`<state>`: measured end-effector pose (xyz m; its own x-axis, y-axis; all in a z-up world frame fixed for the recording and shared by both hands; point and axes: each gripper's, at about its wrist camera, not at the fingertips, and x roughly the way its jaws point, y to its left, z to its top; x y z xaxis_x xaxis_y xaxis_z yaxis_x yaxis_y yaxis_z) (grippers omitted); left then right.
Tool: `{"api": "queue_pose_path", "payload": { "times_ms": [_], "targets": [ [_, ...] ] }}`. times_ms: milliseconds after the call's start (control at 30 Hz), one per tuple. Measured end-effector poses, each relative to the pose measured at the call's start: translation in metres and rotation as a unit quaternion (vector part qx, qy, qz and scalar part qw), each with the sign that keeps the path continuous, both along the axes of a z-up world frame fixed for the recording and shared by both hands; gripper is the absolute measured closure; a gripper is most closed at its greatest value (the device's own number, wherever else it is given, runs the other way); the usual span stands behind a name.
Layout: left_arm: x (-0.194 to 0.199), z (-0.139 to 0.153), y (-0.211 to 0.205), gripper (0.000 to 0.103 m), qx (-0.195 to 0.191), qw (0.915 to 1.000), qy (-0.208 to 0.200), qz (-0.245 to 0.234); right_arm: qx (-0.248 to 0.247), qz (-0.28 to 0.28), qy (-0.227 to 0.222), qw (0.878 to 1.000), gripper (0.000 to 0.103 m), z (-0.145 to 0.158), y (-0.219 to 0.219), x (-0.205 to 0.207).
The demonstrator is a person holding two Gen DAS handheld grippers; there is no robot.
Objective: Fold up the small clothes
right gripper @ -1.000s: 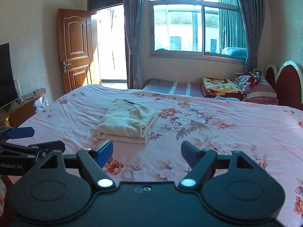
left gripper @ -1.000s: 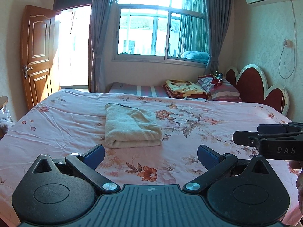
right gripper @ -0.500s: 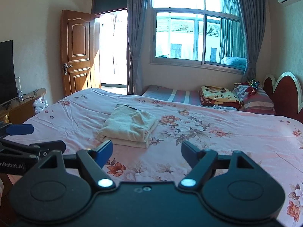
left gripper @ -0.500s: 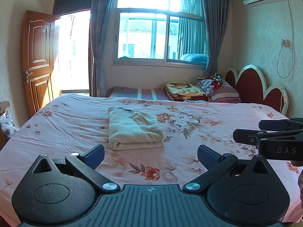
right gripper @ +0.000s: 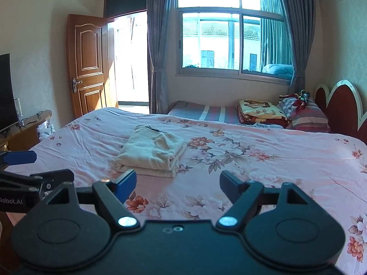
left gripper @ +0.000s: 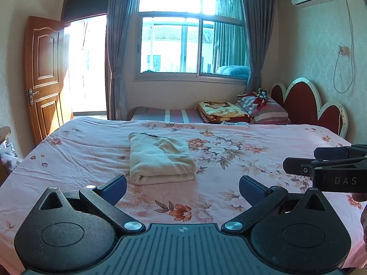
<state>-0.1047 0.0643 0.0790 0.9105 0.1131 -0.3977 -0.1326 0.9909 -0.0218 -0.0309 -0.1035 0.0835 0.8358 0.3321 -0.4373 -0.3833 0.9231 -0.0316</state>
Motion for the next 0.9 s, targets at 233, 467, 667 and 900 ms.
{"api": "queue_pose_path", "payload": {
  "times_ms": [233,467,667,900],
  "targets": [
    [0.0008,0.0006,0.0003,0.0,0.0,1.0,0.0,0.0,0.0,0.0,0.0,1.0,0.024,-0.0001,0.0001,-0.0001],
    [0.0024,0.0006,0.001,0.0,0.0,1.0,0.002,0.0,0.0,-0.001,0.002,1.0,0.024,-0.0012,-0.0012,0.001],
    [0.0038,-0.0001,0.0011,0.0,0.002,1.0,0.002,0.0,-0.001,-0.003,0.005,1.0,0.023,-0.0036,-0.0013,0.0016],
    [0.0046,-0.0004,0.0002,0.0,0.002,1.0,0.001,0.001,-0.001,-0.002,0.005,1.0,0.023,-0.0045,-0.0014,0.0023]
  ]
}}
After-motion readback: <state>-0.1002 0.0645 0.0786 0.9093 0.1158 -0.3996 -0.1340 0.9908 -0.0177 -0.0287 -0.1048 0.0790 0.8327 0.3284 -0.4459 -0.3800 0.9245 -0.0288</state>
